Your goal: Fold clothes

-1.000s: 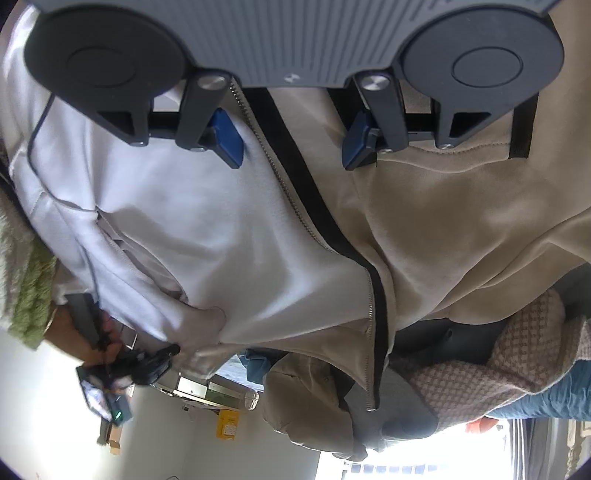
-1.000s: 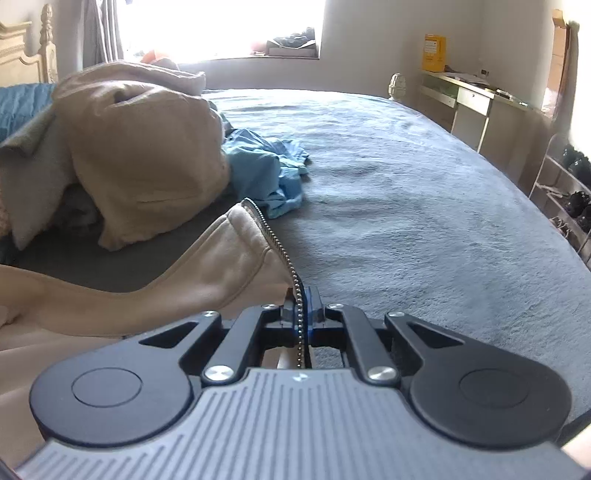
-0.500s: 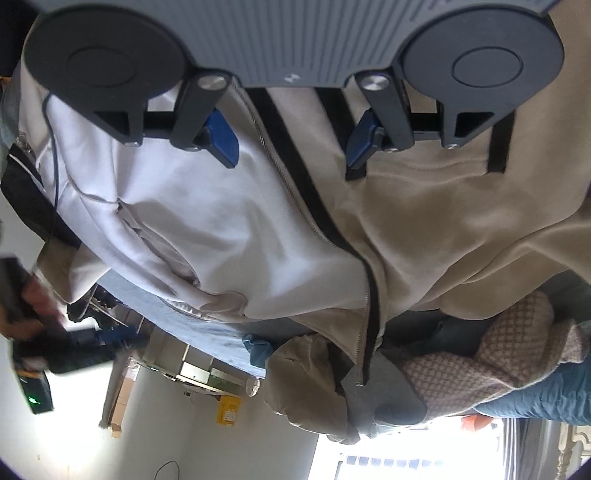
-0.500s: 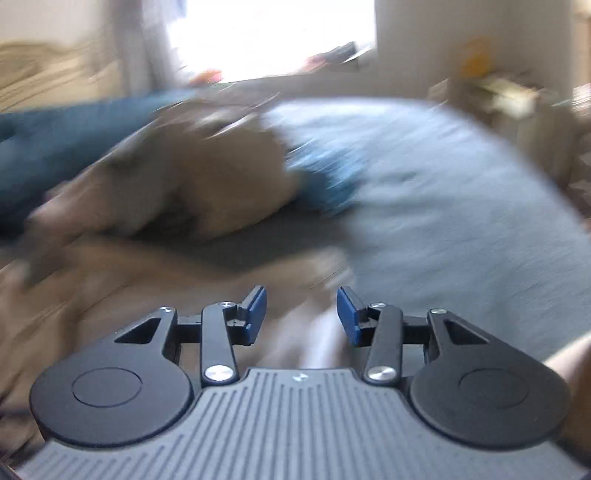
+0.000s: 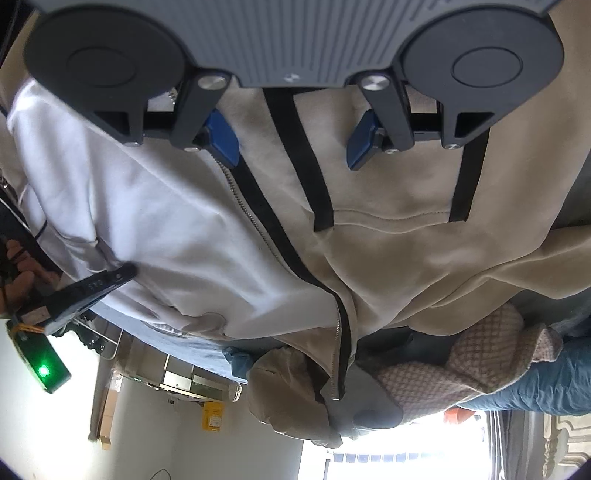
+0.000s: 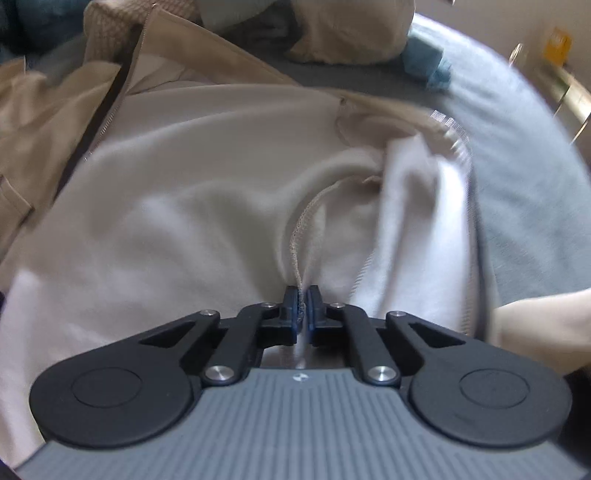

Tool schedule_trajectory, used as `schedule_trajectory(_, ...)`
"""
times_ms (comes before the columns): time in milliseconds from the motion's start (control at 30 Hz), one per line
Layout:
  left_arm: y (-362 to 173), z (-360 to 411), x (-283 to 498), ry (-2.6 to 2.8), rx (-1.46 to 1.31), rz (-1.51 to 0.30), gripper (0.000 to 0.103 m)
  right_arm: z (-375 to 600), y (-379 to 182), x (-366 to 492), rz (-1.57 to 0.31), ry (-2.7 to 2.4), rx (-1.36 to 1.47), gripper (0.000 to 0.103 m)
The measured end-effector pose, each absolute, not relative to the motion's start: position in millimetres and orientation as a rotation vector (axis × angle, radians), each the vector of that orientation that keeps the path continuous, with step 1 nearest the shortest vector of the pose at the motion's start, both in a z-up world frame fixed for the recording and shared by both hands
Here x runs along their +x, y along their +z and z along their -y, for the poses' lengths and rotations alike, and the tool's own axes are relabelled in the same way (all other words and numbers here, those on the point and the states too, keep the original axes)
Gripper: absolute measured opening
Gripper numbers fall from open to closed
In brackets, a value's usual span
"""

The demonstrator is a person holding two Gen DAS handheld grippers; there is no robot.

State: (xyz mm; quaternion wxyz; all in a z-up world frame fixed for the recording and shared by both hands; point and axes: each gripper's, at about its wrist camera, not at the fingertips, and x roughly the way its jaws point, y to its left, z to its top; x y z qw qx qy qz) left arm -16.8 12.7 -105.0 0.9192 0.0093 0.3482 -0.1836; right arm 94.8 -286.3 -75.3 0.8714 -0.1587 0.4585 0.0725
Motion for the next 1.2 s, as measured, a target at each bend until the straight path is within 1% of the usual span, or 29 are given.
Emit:
schedule_trajectory(133, -108, -15, -15, -0.385, 0.017, -0.713, 0.066, 302, -80, 92, -0.931, 0.075, -0.385, 0.003)
schedule_trajectory(233, -110, -15, -14, -0.39, 0.026, -0.704, 0.067, 313, -92, 93, -0.918, 0.074, -0.324, 0.004)
schedule_trajectory(300, -110, -15, -16, -0.393, 0.039, -0.699, 0.067, 314, -87, 91, -0.905, 0.072, -0.315, 0.006)
schedule_trajectory(367, -109, -15, -18, -0.395, 0.053, -0.697, 0.067, 319, -69, 82, -0.89, 0.056, -0.236, 0.013)
schedule_trajectory(500, -105, -15, -21, -0.389, 0.059, -0.7, 0.068, 318, -26, 32, -0.822, 0.129, -0.179, 0.014)
schedule_trajectory(633, -98, -11, -29, -0.381, 0.074, -0.693, 0.068, 324, -17, -23, -0.807, 0.161, -0.111, 0.019)
schedule_trajectory(700, -92, -6, -37, -0.405, 0.09, -0.681, 0.068, 344, -29, -42, -0.798, 0.085, -0.06, 0.023)
schedule_trajectory(767, -85, 1, -46, -0.431, 0.109, -0.67, 0.068, 366, -42, -61, -0.788, 0.001, -0.007, 0.035)
schedule_trajectory(833, -77, 10, -55, -0.471, 0.119, -0.661, 0.069, 388, -58, -76, -0.795, -0.077, 0.044, 0.041)
schedule_trajectory(900, -70, 23, -64, -0.531, 0.116, -0.65, 0.071, 409, -78, -86, -0.828, -0.144, 0.094, 0.041)
schedule_trajectory(933, -68, 32, -68, -0.562, 0.117, -0.643, 0.072, 416, -85, -89, -0.832, -0.16, 0.117, 0.044)
schedule_trajectory(967, -65, 40, -72, -0.587, 0.122, -0.636, 0.073, 423, -91, -91, -0.832, -0.172, 0.14, 0.05)
schedule_trajectory(1033, -63, 60, -78, -0.625, 0.146, -0.622, 0.073, 435, -100, -97, -0.826, -0.179, 0.199, 0.058)
schedule_trajectory(1200, -65, 105, -89, -0.707, 0.196, -0.616, 0.073, 458, -112, -113, -0.782, -0.128, 0.388, 0.058)
